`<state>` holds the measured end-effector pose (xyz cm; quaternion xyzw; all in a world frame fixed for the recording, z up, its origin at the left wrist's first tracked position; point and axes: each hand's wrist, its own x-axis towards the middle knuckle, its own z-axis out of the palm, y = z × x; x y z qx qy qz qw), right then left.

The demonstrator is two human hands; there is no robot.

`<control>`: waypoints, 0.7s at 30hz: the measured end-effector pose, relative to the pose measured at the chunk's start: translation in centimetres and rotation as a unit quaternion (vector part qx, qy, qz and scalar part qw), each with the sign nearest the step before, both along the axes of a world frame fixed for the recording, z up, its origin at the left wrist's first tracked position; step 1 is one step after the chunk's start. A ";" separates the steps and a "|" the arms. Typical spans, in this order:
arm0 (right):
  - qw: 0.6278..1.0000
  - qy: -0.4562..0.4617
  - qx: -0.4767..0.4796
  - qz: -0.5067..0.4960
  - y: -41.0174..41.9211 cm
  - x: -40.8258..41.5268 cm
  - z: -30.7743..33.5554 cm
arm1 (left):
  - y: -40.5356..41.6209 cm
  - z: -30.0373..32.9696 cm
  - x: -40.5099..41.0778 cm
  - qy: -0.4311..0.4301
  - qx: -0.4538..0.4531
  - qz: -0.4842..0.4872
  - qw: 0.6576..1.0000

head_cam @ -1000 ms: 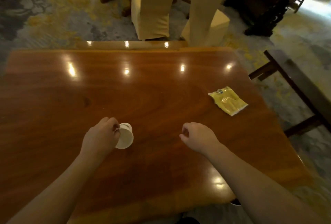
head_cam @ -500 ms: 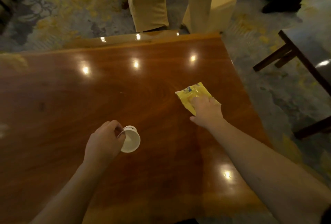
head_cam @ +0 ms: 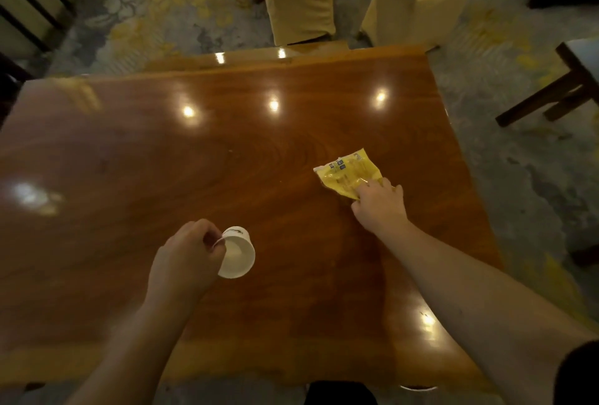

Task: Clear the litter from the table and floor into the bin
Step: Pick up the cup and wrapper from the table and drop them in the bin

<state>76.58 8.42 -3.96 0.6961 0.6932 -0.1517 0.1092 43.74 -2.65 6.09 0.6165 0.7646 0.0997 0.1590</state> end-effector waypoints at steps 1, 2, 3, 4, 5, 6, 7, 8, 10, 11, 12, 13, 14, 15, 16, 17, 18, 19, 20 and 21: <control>1.000 0.007 0.018 0.020 -1.8 -0.9 0.8 | -2.5 0.9 -0.7 -0.004 0.006 0.012 1.000; 0.999 0.015 0.029 0.031 -2.6 -1.2 1.0 | -3.2 0.9 -1.0 -0.002 0.011 0.015 1.000; 0.998 0.026 0.038 0.036 -3.4 -1.4 1.2 | -4.1 0.8 -1.4 -0.004 0.012 0.019 1.000; 0.997 0.037 0.048 0.044 -4.5 -1.8 1.4 | -5.1 0.8 -1.8 -0.003 0.021 0.022 1.000; 0.996 0.048 0.058 0.056 -6.1 -2.4 1.8 | -6.6 1.2 -2.2 -0.003 0.024 0.030 0.999; 0.994 0.058 0.068 0.067 -7.7 -2.9 2.1 | -8.0 1.3 -2.6 -0.003 0.033 0.034 0.999; 0.992 0.065 0.075 0.078 -9.3 -3.6 2.7 | -9.7 1.5 -3.1 -0.008 0.038 0.040 0.998; 0.990 0.073 0.082 0.091 -11.2 -4.2 3.2 | -11.7 1.6 -3.6 -0.011 0.044 0.048 0.998; 0.986 0.082 0.092 0.113 -15.4 -5.5 4.2 | -15.7 1.7 -4.5 -0.028 0.039 0.073 0.996; 0.984 0.088 0.097 0.123 -17.6 -6.1 4.7 | -17.8 1.6 -4.9 -0.037 0.036 0.079 0.995; 0.982 0.094 0.100 0.129 -19.8 -6.7 5.2 | -19.9 1.6 -5.3 -0.044 0.035 0.085 0.995; 0.981 0.101 0.101 0.134 -22.3 -7.2 5.8 | -22.2 1.6 -5.6 -0.049 0.034 0.092 0.994; 0.980 0.107 0.101 0.136 -24.0 -7.6 6.3 | -23.7 1.4 -6.0 -0.048 0.036 0.098 0.993; 0.979 0.109 0.100 0.143 -26.9 -8.1 7.0 | -26.4 1.5 -6.2 -0.052 0.038 0.108 0.992; 0.978 0.112 0.100 0.146 -29.3 -8.5 7.6 | -28.6 1.5 -6.4 -0.056 0.042 0.118 0.991; 0.977 0.120 0.101 0.147 -31.8 -8.8 8.3 | -30.9 1.5 -6.6 -0.063 0.044 0.126 0.989; 0.975 0.126 0.105 0.152 -34.5 -9.2 9.1 | -33.2 1.6 -6.7 -0.070 0.045 0.133 0.988; 0.972 0.133 0.110 0.159 -37.0 -9.5 9.8 | -35.3 1.7 -6.8 -0.077 0.044 0.140 0.986; 0.970 0.138 0.114 0.166 -39.3 -9.6 10.3 | -37.2 1.7 -6.9 -0.085 0.042 0.144 0.985; 0.967 0.141 0.116 0.176 -41.5 -9.7 10.7 | -38.9 1.6 -6.9 -0.099 0.039 0.147 0.983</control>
